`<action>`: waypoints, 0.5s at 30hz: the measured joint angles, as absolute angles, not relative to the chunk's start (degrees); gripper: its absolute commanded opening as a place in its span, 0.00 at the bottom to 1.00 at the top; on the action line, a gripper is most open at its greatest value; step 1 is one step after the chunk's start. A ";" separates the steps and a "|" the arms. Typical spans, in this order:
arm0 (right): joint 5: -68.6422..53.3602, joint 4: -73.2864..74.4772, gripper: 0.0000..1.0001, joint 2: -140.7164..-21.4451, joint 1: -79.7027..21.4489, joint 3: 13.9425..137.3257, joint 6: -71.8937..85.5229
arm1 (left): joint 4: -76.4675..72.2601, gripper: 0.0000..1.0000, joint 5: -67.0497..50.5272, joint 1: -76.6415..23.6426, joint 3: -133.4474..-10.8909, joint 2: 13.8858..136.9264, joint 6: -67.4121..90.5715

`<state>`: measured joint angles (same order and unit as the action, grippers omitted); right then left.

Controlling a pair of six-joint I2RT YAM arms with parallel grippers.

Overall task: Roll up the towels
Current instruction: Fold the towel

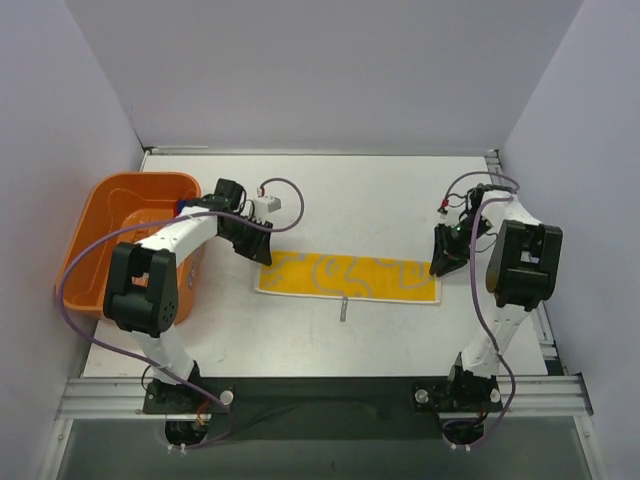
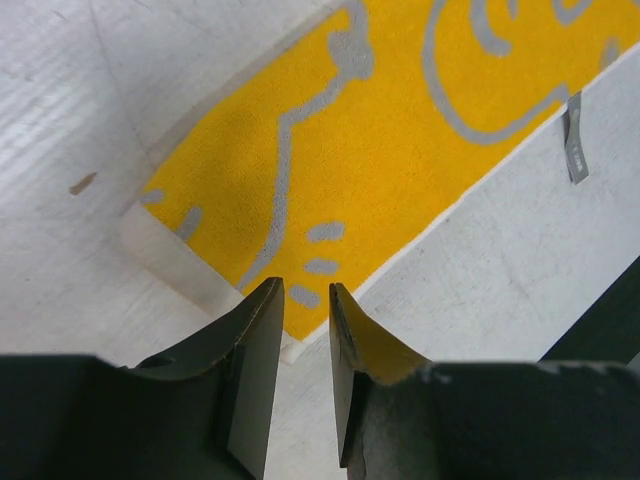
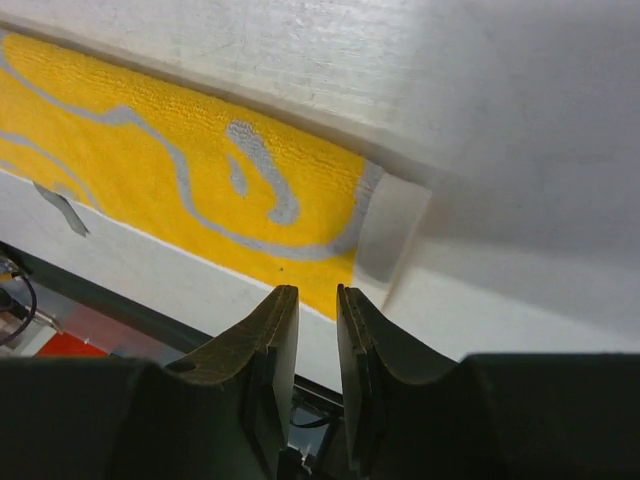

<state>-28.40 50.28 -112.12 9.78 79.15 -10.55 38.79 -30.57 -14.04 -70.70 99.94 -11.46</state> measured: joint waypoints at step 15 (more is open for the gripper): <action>-22.24 50.61 0.34 -127.20 8.16 98.04 -7.49 | 37.54 0.34 -29.26 -18.06 -67.24 106.56 -11.03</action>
<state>-22.24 50.61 -127.20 8.16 98.04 -7.49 37.54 -29.26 -18.06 -67.24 106.56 -11.03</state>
